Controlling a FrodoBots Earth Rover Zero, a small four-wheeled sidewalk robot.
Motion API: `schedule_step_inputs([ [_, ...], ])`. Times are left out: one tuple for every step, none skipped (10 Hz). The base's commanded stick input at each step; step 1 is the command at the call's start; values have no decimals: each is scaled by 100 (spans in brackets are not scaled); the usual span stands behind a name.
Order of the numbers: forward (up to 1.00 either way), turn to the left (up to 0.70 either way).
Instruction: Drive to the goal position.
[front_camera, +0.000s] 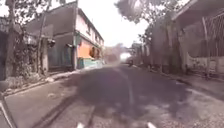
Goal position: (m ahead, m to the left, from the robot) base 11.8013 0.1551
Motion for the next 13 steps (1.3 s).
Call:
schedule_step_inputs([
  [70, 1],
  [70, 1],
  [70, 1],
  [70, 1],
  [70, 1],
  [70, 2],
  [70, 3],
  [70, 3],
  [70, 1],
  [70, -6],
  [70, -14],
  [70, -14],
  [70, -10],
])
